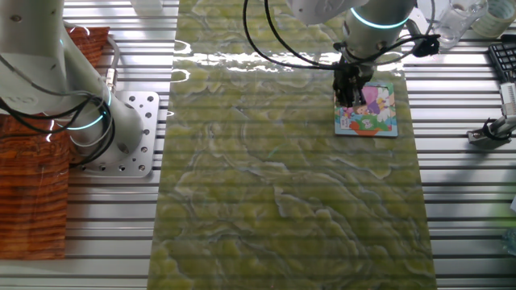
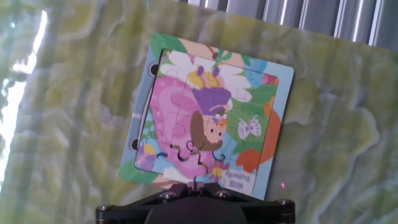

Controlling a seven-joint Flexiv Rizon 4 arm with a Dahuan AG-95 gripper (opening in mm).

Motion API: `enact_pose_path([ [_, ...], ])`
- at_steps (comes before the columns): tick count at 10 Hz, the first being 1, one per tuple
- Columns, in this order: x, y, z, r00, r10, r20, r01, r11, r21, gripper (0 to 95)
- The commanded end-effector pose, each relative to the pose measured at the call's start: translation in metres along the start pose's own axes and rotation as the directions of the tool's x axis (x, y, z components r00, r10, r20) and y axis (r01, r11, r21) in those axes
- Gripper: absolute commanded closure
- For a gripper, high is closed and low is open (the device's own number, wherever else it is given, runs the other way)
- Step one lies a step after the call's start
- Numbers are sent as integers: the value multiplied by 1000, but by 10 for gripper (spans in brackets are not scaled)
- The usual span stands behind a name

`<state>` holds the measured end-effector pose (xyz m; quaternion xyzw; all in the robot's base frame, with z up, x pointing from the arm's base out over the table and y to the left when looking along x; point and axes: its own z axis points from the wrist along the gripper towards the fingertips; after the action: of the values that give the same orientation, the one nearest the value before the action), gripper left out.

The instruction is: Assemble one piece of a puzzle

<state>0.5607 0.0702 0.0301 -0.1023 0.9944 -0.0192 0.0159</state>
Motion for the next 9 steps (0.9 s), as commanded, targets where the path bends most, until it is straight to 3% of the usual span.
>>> enact_pose_path([
  [1, -2, 1, -4, 999, 11, 34, -11, 1000, 15, 950],
  [5, -2, 1, -4, 996, -5, 86, 2, 1000, 30, 950],
  [9, -2, 1, -4, 986, -34, 165, 26, 999, 48, 950],
])
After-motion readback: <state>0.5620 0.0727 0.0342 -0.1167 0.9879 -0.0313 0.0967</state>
